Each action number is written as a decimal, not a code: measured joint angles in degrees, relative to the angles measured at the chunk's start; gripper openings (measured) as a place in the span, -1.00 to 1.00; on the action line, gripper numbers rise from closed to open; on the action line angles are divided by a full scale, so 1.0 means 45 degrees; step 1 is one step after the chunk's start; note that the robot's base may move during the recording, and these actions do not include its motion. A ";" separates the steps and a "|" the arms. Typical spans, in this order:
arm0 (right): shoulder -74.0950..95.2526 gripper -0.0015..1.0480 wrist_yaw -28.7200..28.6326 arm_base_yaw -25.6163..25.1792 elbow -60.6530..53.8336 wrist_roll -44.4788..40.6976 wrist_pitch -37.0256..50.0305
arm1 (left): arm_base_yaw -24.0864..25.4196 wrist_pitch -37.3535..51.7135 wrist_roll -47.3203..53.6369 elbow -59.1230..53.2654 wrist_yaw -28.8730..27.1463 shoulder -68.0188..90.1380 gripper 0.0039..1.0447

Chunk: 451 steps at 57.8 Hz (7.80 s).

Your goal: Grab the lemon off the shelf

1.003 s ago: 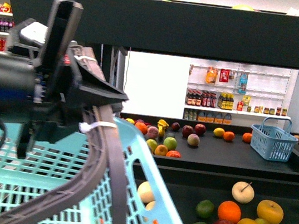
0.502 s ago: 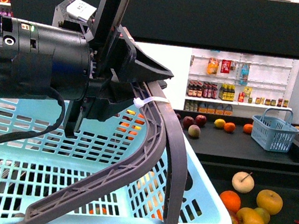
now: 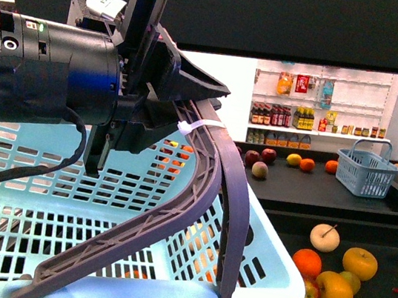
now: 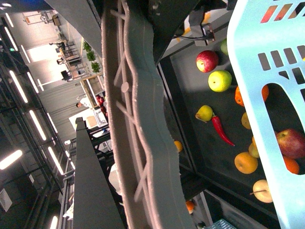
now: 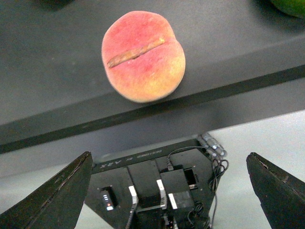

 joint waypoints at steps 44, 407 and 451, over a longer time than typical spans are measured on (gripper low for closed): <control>0.3934 0.86 0.0729 0.1243 0.7087 0.4133 -0.2108 | -0.0005 0.0000 0.0000 0.0000 -0.0029 0.0000 -0.81; 1.0404 0.86 -0.0107 0.2433 1.5494 -0.1307 -0.1243 | -0.0005 -0.0005 -0.0005 0.0000 -0.0034 0.0000 -0.81; 0.7970 0.34 0.1345 0.1345 1.2488 -0.2482 0.1005 | -0.0005 -0.0005 -0.0005 0.0000 -0.0034 0.0000 -0.81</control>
